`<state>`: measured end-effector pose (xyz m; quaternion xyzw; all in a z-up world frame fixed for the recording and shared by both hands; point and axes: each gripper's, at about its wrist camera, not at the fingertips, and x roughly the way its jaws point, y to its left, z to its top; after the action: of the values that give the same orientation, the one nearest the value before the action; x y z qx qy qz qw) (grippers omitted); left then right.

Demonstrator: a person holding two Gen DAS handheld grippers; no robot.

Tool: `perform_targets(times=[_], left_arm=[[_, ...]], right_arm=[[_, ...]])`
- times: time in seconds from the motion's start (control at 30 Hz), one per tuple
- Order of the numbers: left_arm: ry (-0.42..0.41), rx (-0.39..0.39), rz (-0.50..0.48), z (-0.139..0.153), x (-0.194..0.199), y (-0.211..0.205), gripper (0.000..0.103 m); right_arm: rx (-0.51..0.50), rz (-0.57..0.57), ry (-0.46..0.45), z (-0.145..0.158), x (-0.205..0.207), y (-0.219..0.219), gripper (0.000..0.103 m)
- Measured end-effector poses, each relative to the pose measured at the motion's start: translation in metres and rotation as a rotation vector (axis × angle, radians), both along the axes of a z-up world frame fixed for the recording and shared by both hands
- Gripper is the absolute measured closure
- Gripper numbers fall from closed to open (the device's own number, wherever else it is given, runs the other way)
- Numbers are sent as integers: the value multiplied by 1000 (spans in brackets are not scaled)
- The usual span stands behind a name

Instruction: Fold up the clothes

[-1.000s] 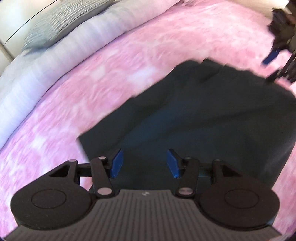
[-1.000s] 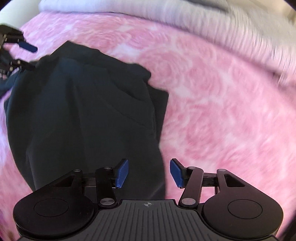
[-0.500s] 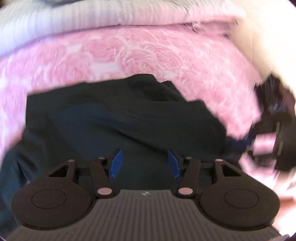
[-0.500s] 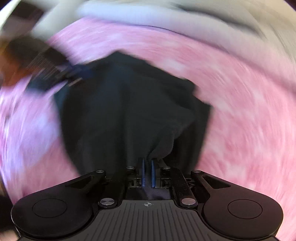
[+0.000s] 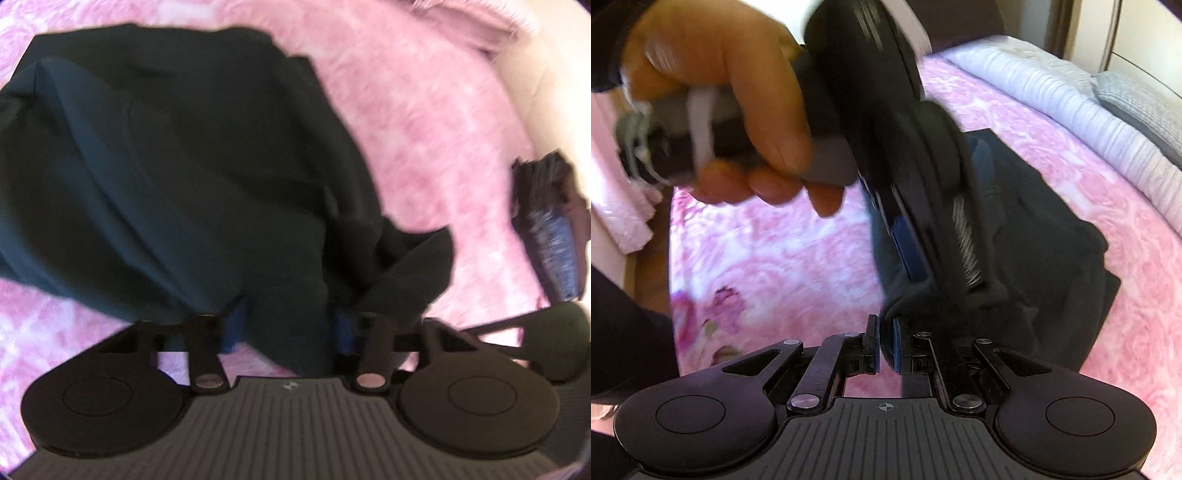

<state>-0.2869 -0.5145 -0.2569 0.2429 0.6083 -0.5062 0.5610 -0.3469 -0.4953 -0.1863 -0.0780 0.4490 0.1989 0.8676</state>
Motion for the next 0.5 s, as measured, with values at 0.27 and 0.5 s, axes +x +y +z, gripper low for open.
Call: perform_targets(times=[0.27,0.5], left_arm=[[-98,-69,120,24,24,65,100],[-216,-57,366,70,101,179,100]], right_arm=[[14,-8,1,26,-25,-6,97],[-154,45,-92,36,40,-27,90]])
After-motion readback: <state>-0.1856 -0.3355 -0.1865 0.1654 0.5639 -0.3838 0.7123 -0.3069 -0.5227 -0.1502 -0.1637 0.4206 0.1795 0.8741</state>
